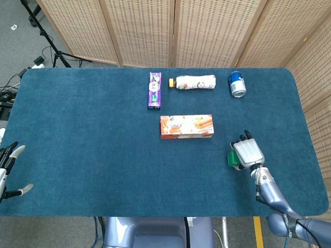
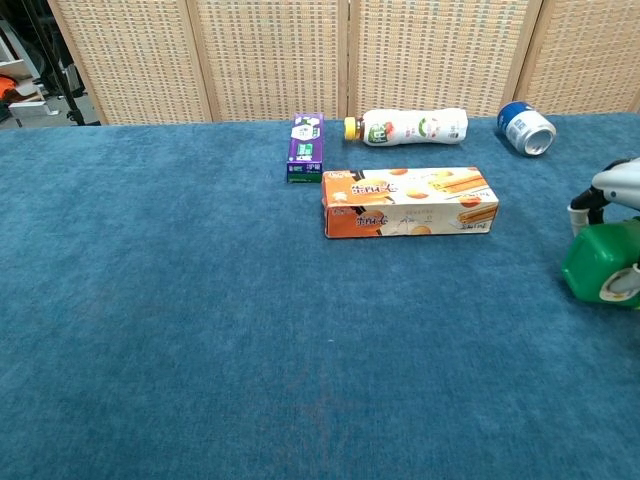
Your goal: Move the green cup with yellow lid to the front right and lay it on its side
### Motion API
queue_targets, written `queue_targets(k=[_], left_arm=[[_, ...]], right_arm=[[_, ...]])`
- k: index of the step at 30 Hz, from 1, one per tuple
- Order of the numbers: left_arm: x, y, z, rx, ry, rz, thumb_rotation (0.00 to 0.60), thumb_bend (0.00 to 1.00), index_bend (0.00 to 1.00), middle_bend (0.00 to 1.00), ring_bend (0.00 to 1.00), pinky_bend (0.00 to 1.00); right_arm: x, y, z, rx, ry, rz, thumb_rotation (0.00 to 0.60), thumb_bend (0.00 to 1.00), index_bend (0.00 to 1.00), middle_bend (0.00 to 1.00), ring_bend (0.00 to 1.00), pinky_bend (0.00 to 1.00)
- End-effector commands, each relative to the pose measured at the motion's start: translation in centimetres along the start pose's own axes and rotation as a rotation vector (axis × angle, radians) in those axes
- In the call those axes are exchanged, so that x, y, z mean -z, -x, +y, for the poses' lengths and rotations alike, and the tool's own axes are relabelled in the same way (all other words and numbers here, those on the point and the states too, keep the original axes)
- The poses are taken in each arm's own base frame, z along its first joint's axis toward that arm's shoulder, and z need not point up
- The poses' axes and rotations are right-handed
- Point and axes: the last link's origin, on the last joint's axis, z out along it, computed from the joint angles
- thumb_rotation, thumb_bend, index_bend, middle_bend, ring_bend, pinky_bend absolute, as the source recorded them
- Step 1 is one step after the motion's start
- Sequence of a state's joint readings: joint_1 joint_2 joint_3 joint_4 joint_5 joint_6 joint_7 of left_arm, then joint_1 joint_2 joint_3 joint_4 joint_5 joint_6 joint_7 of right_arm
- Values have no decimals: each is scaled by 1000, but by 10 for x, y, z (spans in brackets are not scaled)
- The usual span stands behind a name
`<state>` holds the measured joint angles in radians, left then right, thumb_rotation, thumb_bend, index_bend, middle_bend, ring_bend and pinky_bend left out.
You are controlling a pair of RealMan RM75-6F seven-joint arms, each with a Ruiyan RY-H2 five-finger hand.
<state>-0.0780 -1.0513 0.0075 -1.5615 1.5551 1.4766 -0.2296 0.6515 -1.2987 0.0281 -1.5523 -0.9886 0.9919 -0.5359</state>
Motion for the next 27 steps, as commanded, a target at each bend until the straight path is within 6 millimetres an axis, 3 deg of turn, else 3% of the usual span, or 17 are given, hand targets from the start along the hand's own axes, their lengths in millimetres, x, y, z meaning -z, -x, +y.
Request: queue_targets(k=[1, 7, 13, 27], left_arm=[[0, 1, 0, 0, 2, -2, 600, 0, 0, 0, 0, 0], [1, 1, 1, -5, 6, 1, 600, 0, 0, 0, 0, 0], [1, 4, 3, -13, 7, -5, 600, 0, 0, 0, 0, 0], [-1, 9, 5, -29, 3, -16, 600, 0, 0, 0, 0, 0]], right_arm=[[7, -10, 2, -200, -76, 90, 600, 368, 568, 542, 235, 56], [11, -6, 14, -494, -174, 152, 600, 437, 568, 543, 235, 56], [7, 20, 21, -684, -230, 173, 600, 456, 569, 543, 235, 56], [-2, 57, 22, -842, -240, 160, 600, 516, 575, 548, 235, 56]])
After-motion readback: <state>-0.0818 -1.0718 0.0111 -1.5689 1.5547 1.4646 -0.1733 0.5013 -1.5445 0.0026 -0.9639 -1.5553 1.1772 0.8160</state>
